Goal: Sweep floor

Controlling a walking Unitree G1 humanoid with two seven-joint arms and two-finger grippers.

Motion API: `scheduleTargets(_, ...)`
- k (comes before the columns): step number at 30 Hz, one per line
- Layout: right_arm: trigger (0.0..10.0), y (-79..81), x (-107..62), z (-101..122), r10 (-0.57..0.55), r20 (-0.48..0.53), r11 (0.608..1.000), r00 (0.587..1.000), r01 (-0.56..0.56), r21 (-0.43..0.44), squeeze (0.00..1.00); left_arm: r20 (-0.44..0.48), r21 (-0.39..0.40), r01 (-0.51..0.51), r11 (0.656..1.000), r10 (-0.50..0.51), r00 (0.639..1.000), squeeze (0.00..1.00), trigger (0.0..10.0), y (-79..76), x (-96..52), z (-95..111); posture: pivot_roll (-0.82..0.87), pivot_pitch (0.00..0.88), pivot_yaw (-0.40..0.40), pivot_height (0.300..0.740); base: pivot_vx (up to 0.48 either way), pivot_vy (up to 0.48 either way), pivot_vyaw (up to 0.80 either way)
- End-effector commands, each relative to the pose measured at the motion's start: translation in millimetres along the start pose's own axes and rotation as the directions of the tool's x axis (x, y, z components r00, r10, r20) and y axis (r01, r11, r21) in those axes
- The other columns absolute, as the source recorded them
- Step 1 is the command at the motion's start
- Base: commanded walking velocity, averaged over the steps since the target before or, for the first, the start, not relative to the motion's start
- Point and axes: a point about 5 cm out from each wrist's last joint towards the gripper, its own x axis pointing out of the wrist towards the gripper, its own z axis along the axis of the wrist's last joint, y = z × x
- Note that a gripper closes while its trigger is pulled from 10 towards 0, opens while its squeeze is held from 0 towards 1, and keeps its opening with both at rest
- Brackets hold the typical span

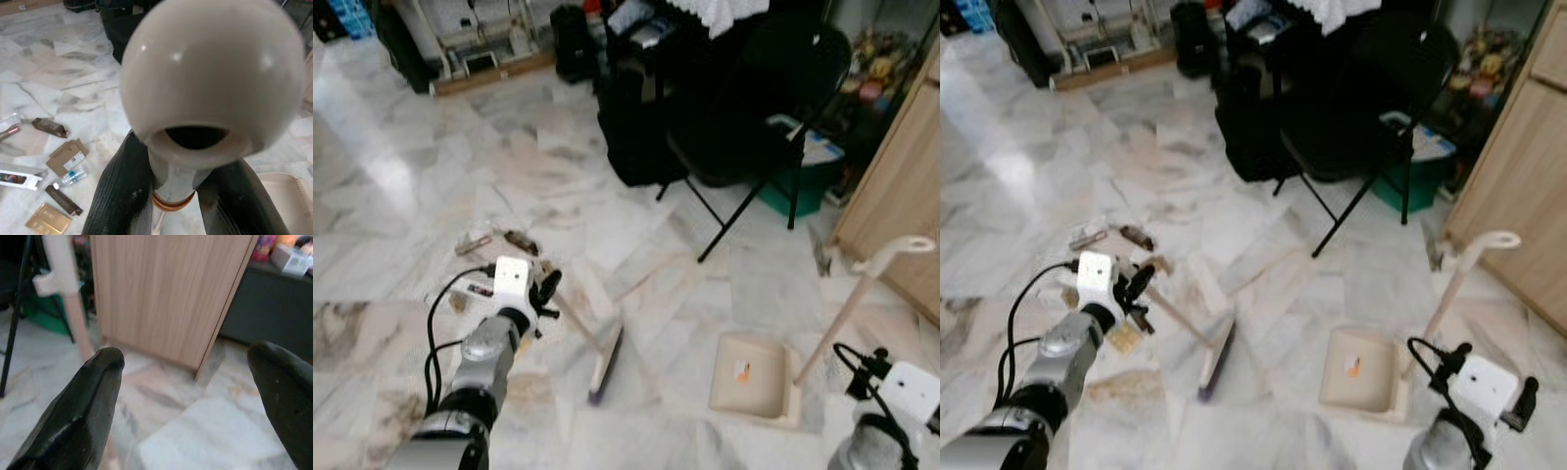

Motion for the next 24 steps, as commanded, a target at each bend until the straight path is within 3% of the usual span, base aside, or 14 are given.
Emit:
scheduleTargets(1, 10.0, 4.6, -4.2, -1, 0.028, -0.009, 0.999, 1.0, -0.028, 0.029, 0.0, 0.029, 0.006, -0.022, 1.0, 0.022, 0.999, 0.0, 10.0, 5.5, -1.4, 4, 0.0, 0.076, 0.081, 0.74, 0.0, 0.0, 0.0)
scheduleTargets(7, 10.0, 4.6, -3.0, 0, 0.055, 0.002, 0.998, 0.998, -0.055, -0.005, 0.0, 0.019, 0.013, -0.048, 0.999, 0.048, 0.999, 0.0, 10.0, 6.7, -3.4, 0, -0.01, 0.055, 0.066, 0.74, 0.0, 0.0, 0.0)
scheduleTargets(17, 10.0, -4.4, 4.3, 6, 0.097, 0.023, 0.995, 0.995, -0.097, -0.027, 0.0, 0.038, -0.034, -0.072, 0.997, 0.073, 0.997, 0.0, 10.0, -8.0, -1.1, -5, -0.04, 0.008, 0.009, 0.74, 0.0, 0.0, 0.0)
scheduleTargets(24, 10.0, 0.2, 5.2, 7, 0.119, 0.021, 0.993, 0.993, -0.118, -0.024, 0.0, 0.044, -0.035, -0.081, 0.996, 0.083, 0.996, 0.0, 10.0, -7.9, -2.3, -6, -0.02, 0.0, 0.0, 0.74, 0.0, 0.0, 0.0)
